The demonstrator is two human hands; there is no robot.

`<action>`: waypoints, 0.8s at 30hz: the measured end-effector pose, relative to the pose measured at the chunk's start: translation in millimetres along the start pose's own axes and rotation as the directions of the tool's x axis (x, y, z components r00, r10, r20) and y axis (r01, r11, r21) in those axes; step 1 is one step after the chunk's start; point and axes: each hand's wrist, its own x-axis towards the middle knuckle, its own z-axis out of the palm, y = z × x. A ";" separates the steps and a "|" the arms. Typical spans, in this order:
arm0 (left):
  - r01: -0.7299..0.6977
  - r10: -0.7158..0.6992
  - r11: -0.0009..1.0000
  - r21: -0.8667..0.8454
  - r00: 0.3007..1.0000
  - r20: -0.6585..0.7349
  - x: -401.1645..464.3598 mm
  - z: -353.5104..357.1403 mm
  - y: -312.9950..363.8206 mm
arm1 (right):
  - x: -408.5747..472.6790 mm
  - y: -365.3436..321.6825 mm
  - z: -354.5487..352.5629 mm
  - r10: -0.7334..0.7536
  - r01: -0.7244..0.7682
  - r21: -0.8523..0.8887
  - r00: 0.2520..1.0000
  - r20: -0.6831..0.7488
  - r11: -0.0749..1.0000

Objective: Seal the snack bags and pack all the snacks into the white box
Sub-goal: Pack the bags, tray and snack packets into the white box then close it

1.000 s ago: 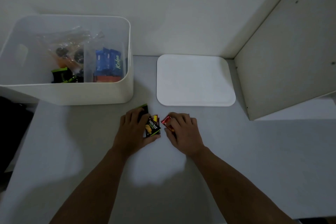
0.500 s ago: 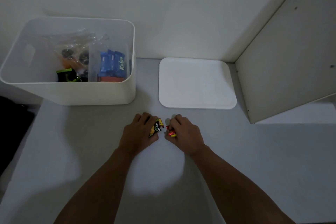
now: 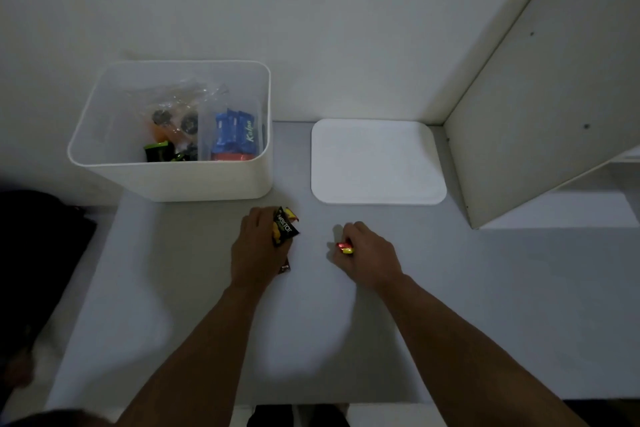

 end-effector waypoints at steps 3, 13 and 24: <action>-0.018 0.017 0.996 0.086 1.000 0.016 -22.3 -6.8 -16.2 | -2.4 -4.0 -5.2 0.030 -0.030 -0.006 0.999 0.033 1.000; -0.289 0.228 0.872 0.394 0.954 0.196 -57.7 31.0 -43.9 | -10.8 -14.3 5.2 0.003 -0.003 -0.004 0.999 0.049 1.000; -0.317 0.276 0.886 0.339 0.947 0.162 -40.6 37.3 -43.4 | -24.6 -9.7 19.7 0.006 -0.007 0.026 0.999 0.038 1.000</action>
